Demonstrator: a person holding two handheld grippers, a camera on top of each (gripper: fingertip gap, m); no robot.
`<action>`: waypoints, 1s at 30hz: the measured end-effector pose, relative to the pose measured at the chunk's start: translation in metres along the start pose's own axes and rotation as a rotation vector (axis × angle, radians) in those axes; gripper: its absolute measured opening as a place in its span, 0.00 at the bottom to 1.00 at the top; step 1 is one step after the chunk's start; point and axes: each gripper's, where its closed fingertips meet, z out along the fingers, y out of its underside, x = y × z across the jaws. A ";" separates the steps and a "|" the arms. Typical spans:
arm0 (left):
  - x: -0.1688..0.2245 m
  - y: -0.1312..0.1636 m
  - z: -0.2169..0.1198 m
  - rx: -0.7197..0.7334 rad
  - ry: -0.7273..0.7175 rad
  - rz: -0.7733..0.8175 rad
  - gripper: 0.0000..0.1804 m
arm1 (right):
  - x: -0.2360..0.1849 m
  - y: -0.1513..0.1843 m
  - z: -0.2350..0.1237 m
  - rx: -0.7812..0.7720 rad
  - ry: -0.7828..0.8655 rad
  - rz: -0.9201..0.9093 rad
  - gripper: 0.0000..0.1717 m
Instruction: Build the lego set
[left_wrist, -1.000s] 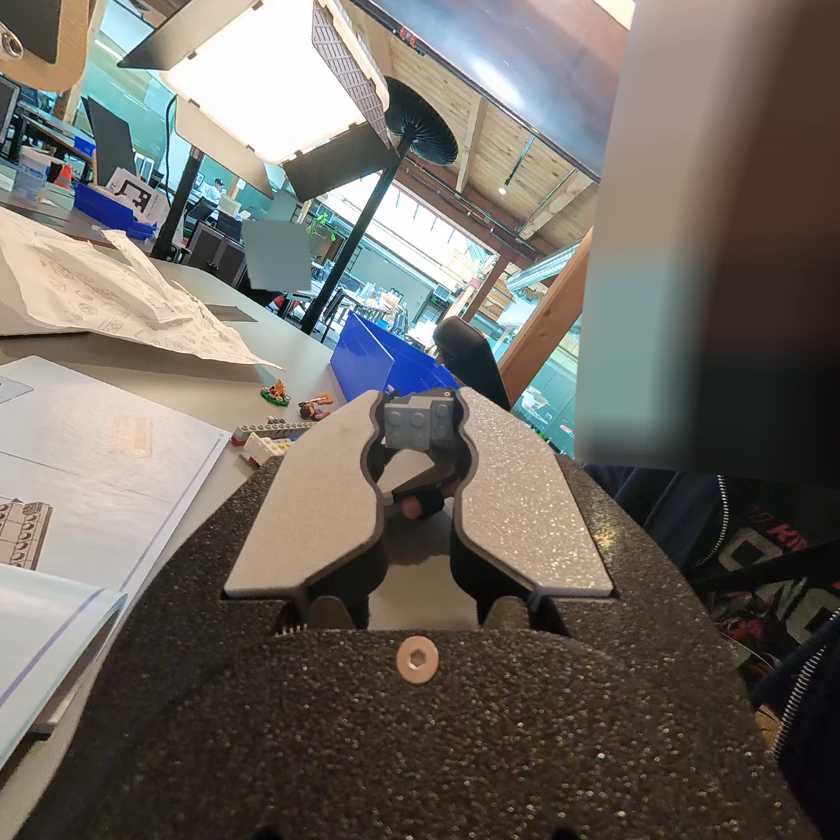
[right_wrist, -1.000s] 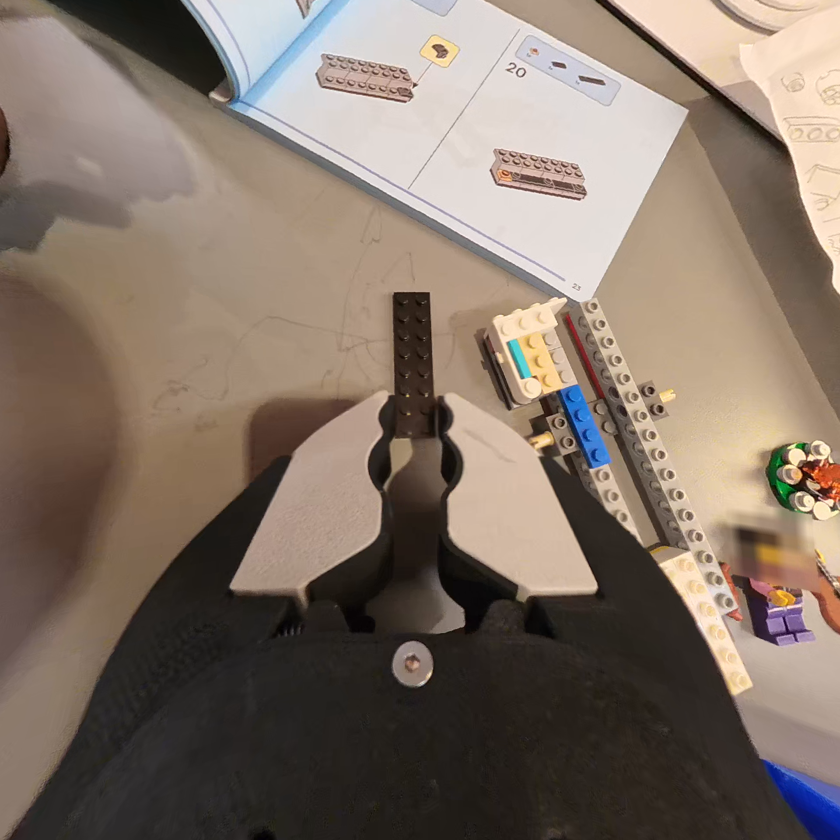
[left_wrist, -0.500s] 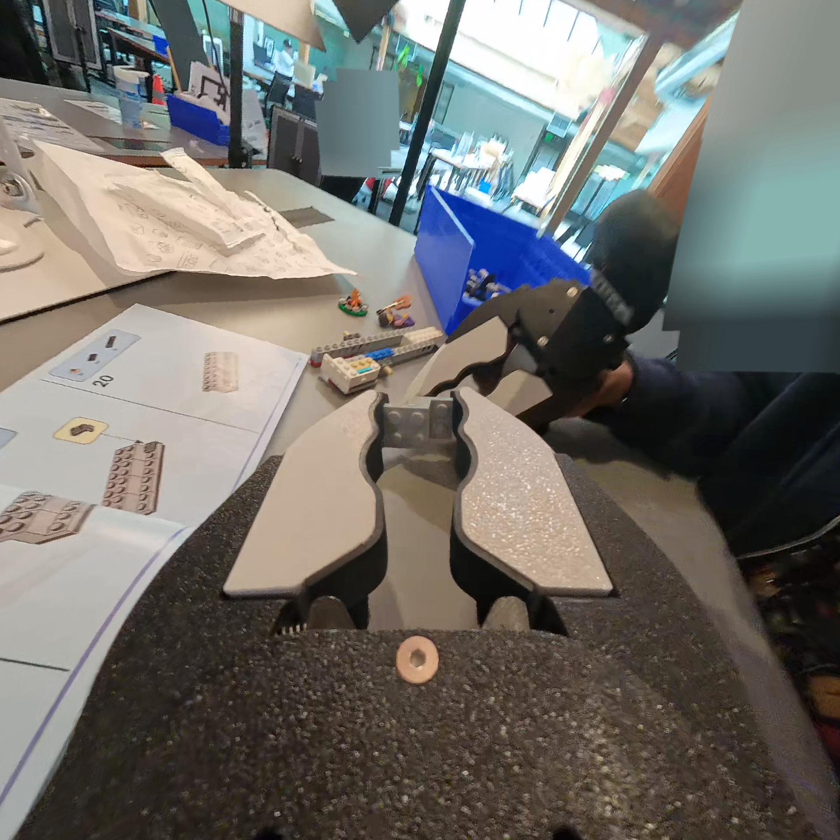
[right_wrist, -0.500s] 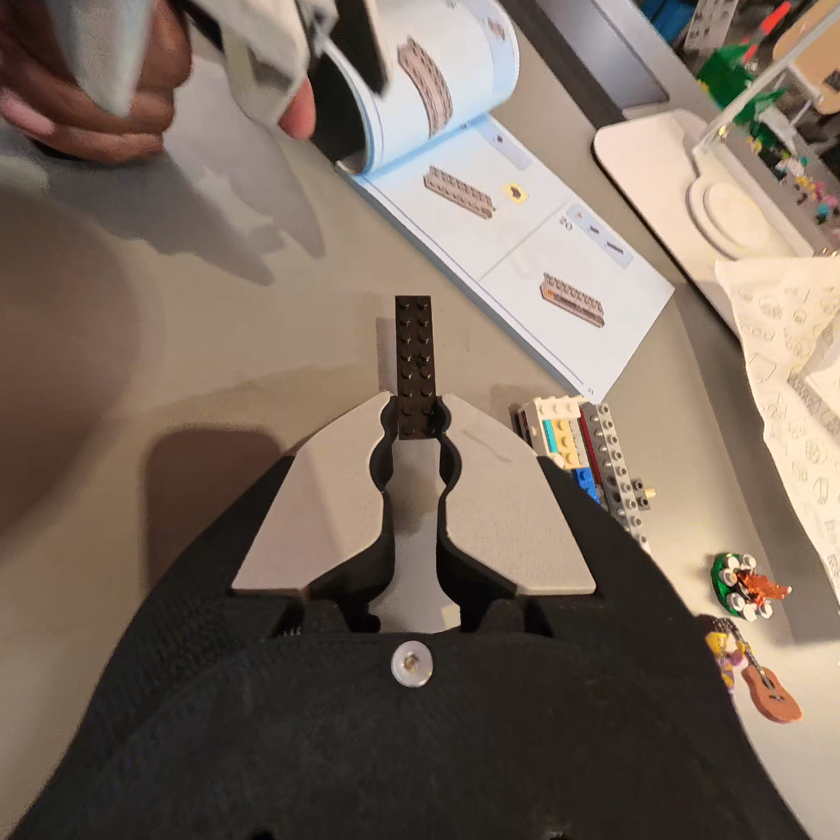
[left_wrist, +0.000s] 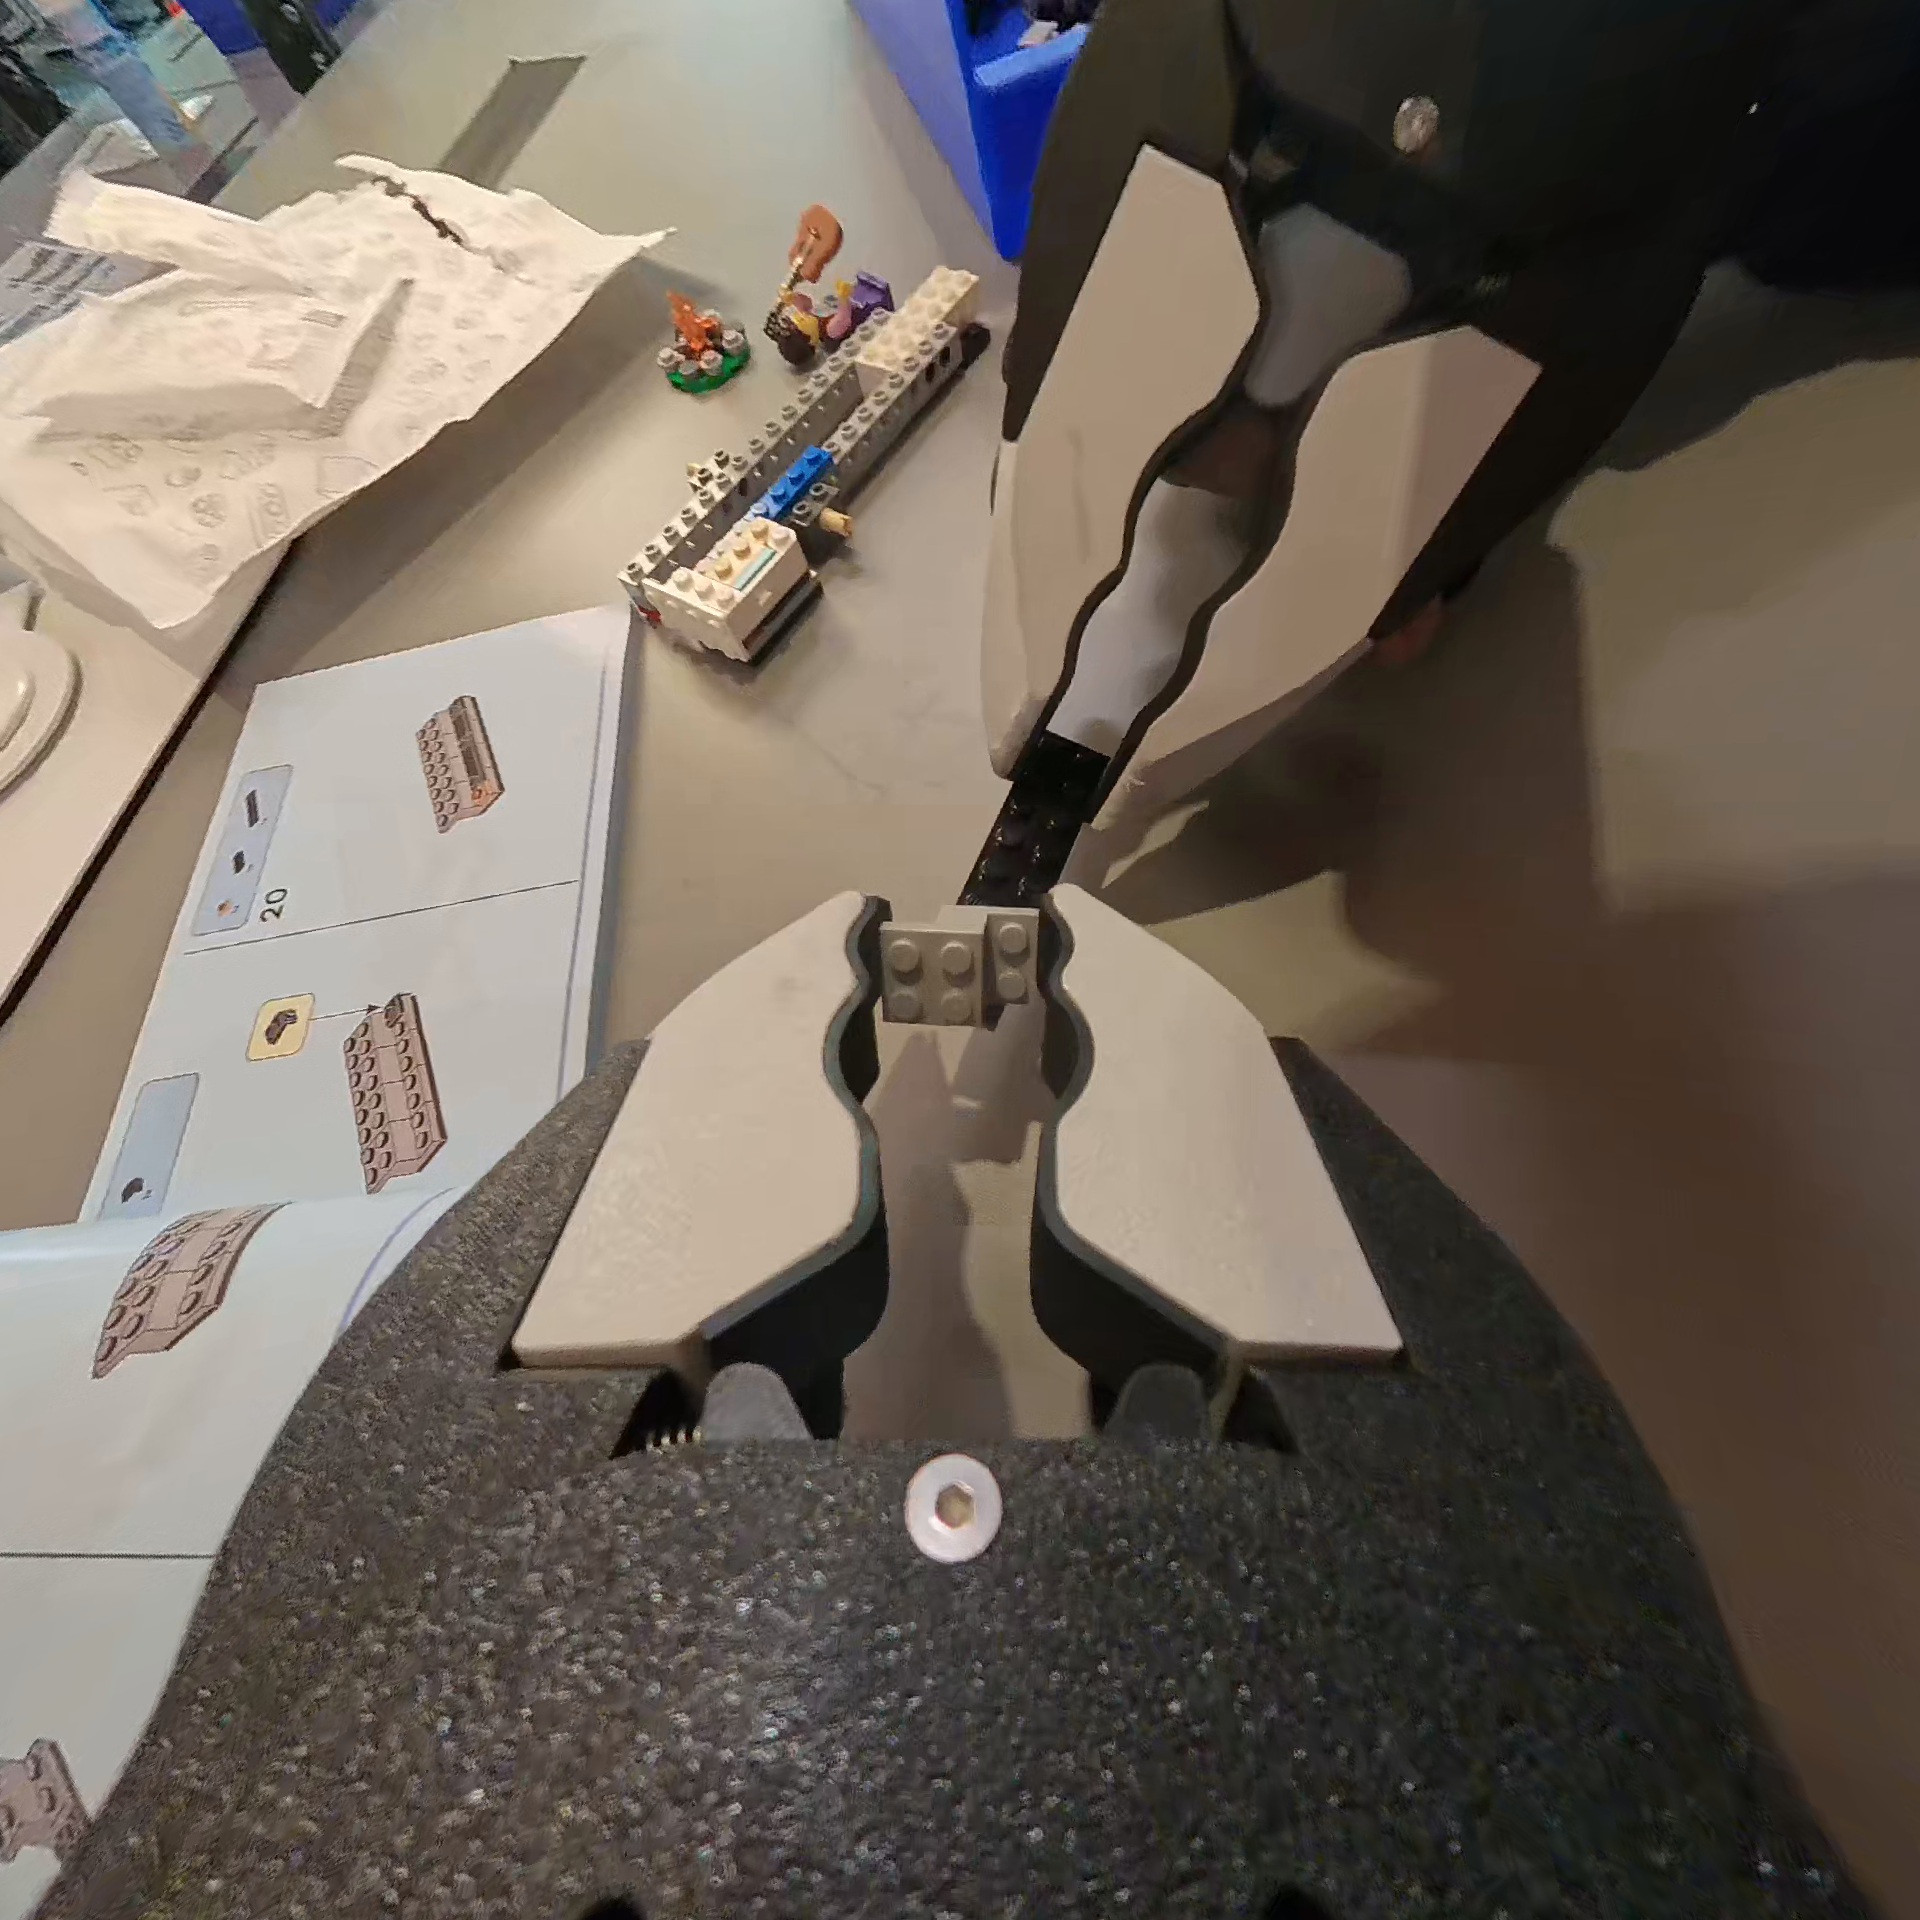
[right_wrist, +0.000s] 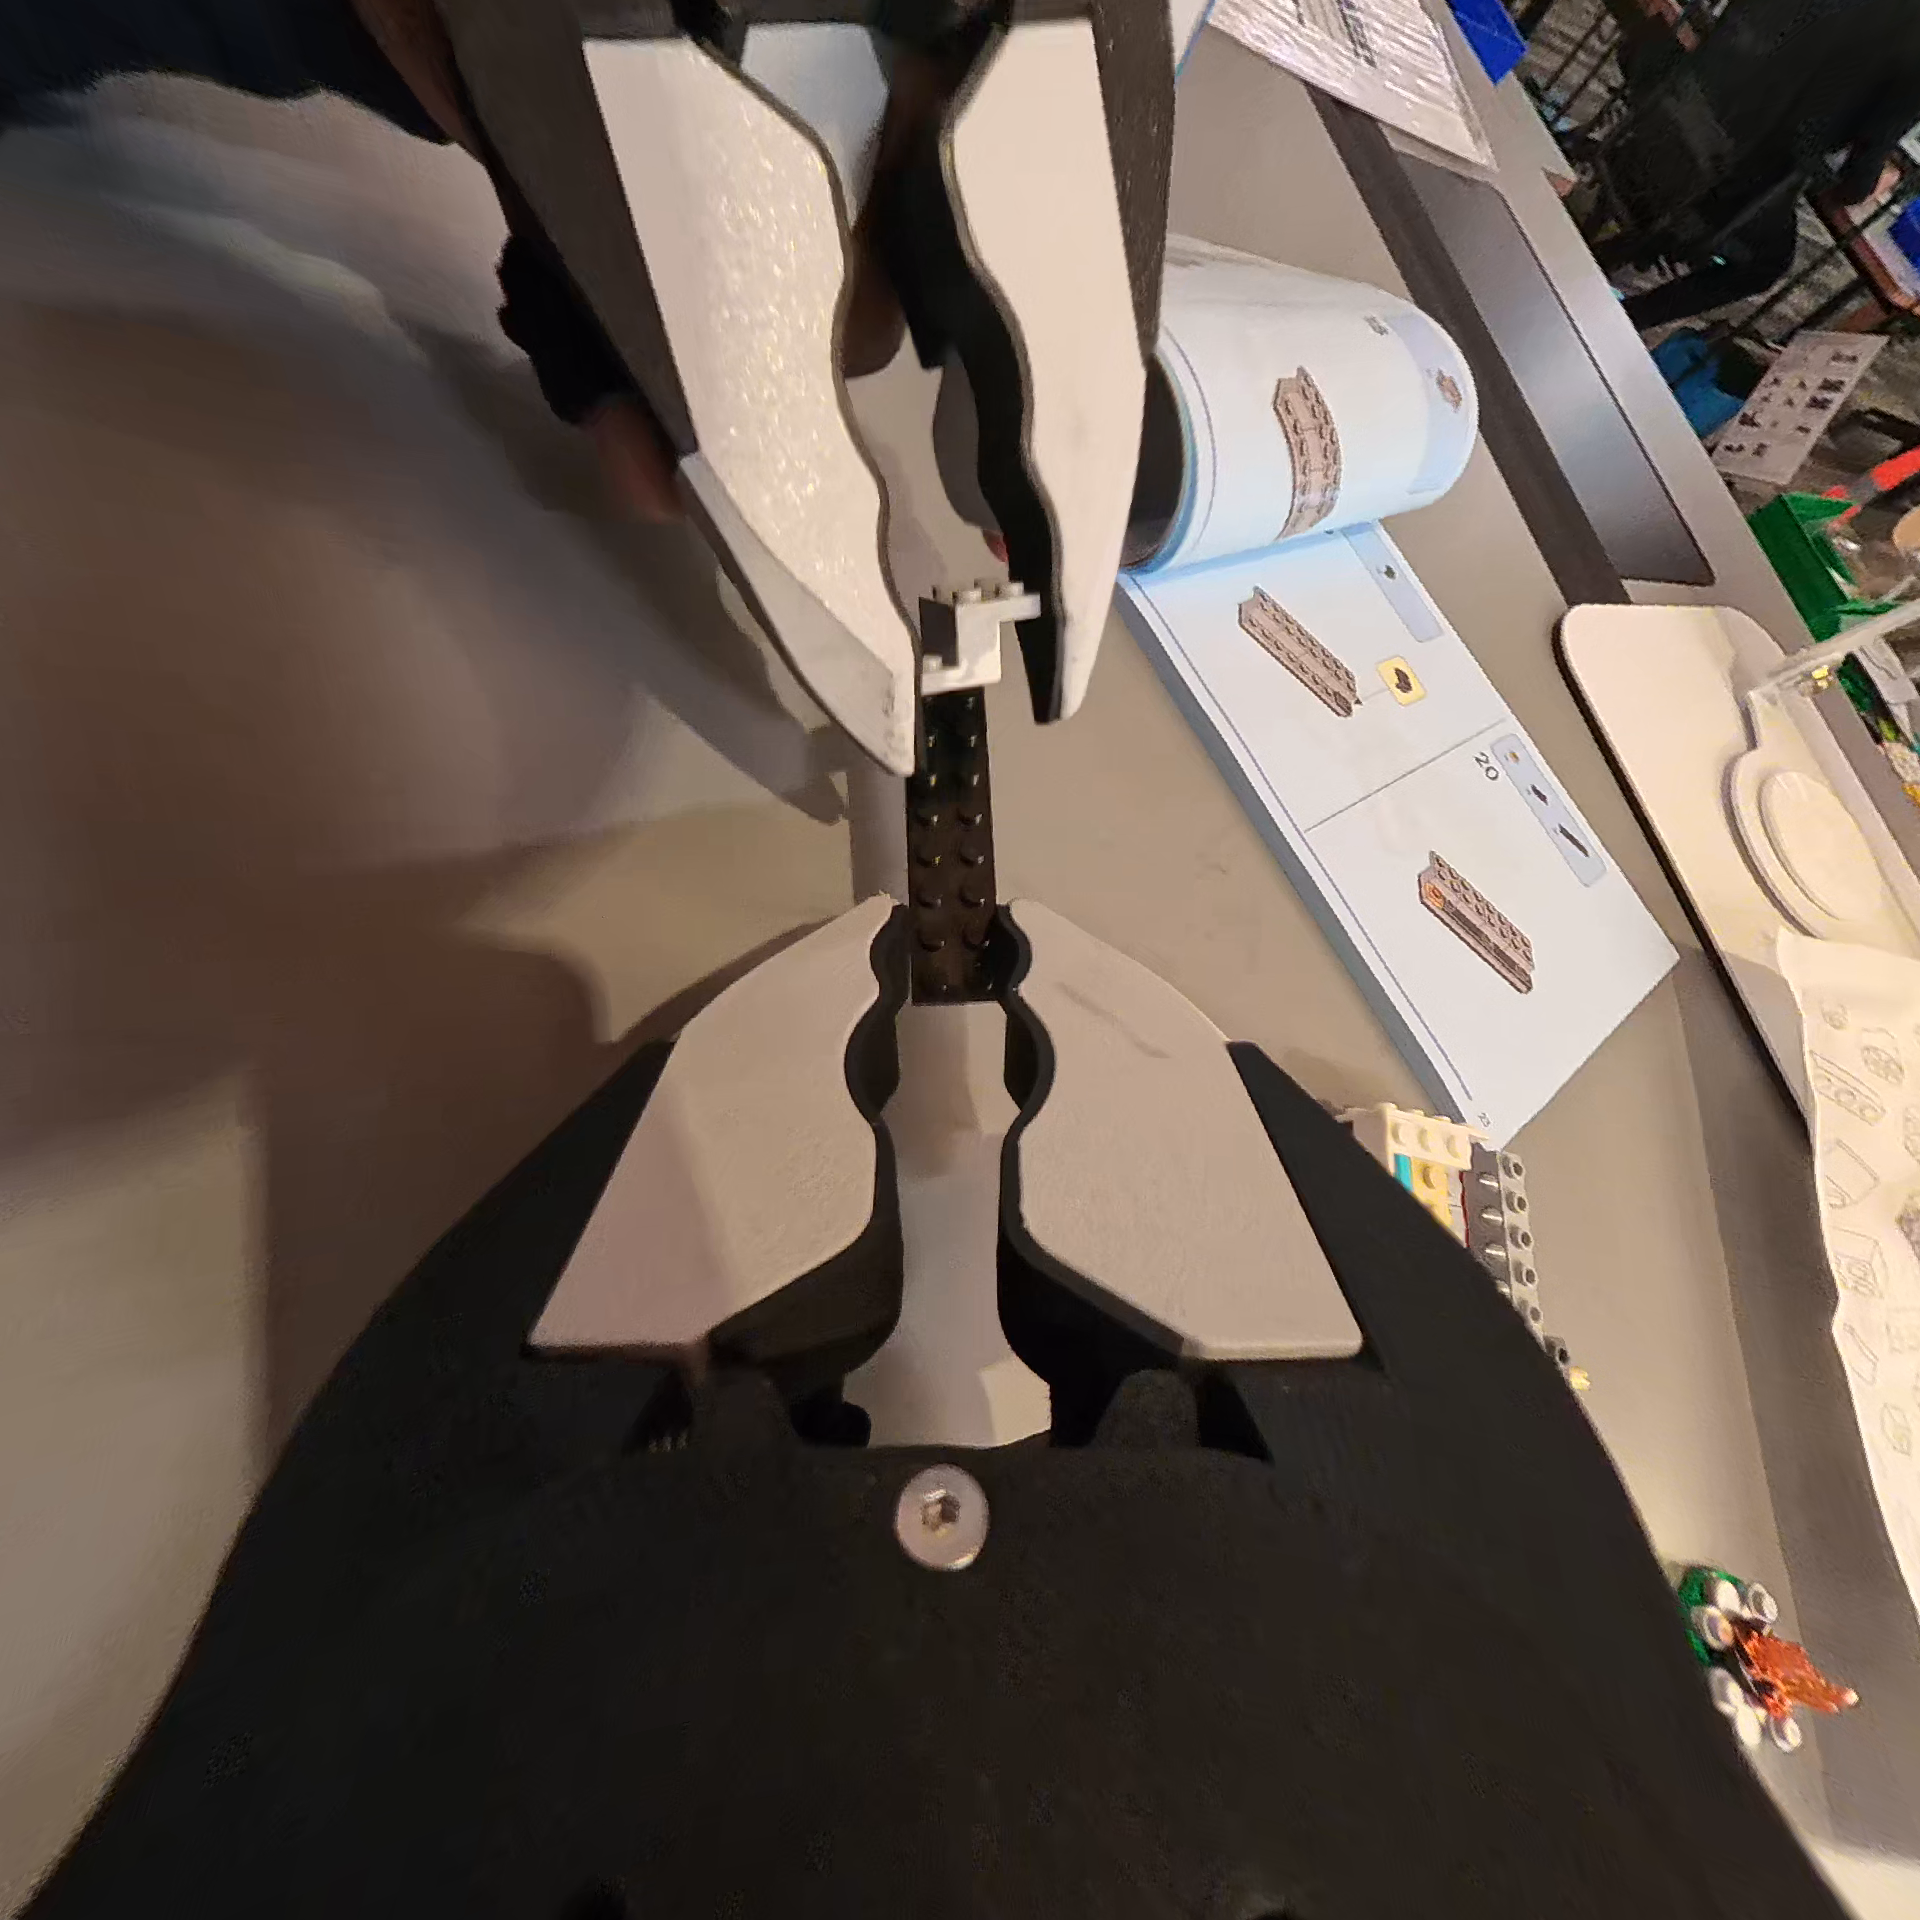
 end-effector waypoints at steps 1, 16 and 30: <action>0.002 0.001 0.001 -0.011 0.008 0.009 0.15 | -0.001 -0.001 0.000 0.004 -0.006 -0.004 0.09; 0.031 0.015 0.008 -0.136 0.109 0.138 0.15 | -0.027 -0.007 0.002 0.027 -0.096 -0.079 0.08; 0.041 0.023 0.012 -0.189 0.161 0.153 0.15 | -0.031 -0.009 0.003 0.047 -0.106 -0.102 0.08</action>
